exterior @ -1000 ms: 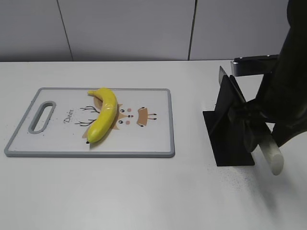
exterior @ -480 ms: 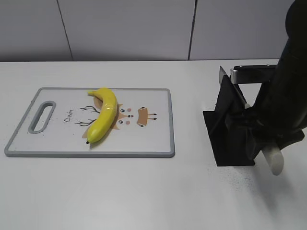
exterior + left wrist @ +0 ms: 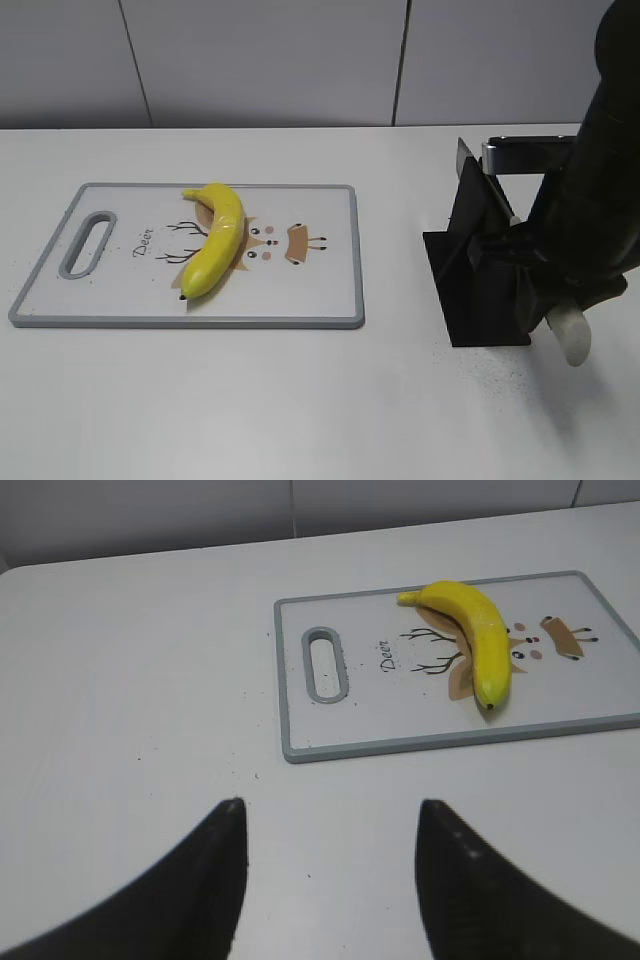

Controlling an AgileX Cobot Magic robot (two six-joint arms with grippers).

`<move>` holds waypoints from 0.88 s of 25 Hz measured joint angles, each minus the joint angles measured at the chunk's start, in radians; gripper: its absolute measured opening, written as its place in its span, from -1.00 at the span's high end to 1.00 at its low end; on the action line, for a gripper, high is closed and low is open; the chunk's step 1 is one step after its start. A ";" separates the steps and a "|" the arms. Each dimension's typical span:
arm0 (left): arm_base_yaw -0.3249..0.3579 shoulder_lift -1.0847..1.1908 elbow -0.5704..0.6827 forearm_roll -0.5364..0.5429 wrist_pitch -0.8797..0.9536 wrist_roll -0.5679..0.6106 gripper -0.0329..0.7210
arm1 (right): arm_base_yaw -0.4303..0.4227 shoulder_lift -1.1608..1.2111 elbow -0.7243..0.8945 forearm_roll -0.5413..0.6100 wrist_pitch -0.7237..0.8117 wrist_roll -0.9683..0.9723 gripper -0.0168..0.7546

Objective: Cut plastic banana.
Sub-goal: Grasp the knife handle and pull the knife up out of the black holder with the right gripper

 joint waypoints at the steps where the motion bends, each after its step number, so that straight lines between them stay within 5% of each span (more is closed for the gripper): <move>1: 0.000 0.000 0.000 0.000 0.000 0.000 -0.47 | 0.000 0.000 0.000 0.000 0.000 0.002 0.49; 22: 0.000 0.000 0.000 0.000 0.000 0.000 -0.47 | 0.000 -0.128 -0.063 -0.002 0.064 0.015 0.49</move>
